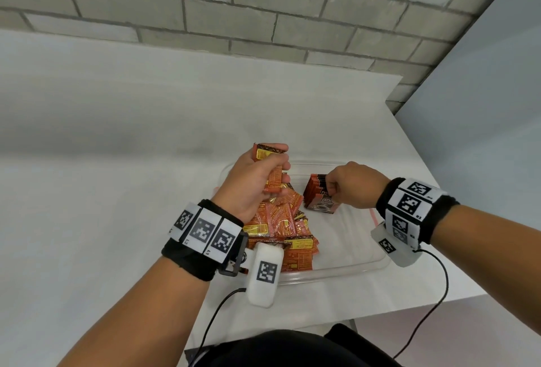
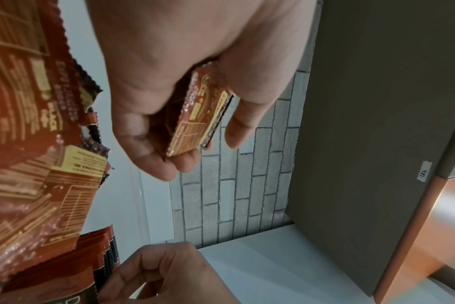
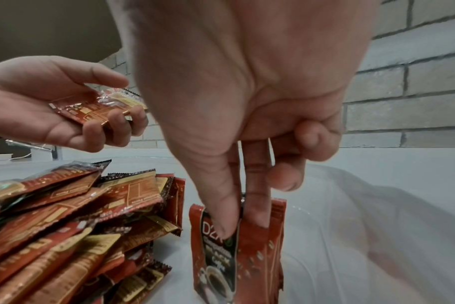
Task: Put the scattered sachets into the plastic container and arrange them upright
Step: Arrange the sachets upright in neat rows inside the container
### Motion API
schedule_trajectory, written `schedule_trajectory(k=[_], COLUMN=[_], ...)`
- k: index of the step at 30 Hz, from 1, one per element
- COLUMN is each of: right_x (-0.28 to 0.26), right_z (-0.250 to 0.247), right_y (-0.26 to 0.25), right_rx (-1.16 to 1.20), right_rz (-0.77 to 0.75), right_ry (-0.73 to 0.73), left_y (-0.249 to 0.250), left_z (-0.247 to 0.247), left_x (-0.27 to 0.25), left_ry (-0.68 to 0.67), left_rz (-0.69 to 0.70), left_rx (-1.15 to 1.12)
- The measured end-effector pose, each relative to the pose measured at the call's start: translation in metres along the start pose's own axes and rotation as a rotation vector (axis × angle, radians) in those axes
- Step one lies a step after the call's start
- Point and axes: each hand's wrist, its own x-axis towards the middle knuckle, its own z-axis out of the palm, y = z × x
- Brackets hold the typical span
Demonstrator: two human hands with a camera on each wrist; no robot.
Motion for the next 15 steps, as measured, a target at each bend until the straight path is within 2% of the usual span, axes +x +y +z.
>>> schedule_trajectory(k=[15], right_x=[0.0016], right_z=[0.0013], right_y=[-0.0007], right_rx=[-0.058], right_rz=[-0.017], right_ry=[0.03], left_y=[-0.0027], left_z=[0.0042], left_x=[-0.0012], left_ry=[-0.008], left_rz=[0.005], left_rx=[-0.008])
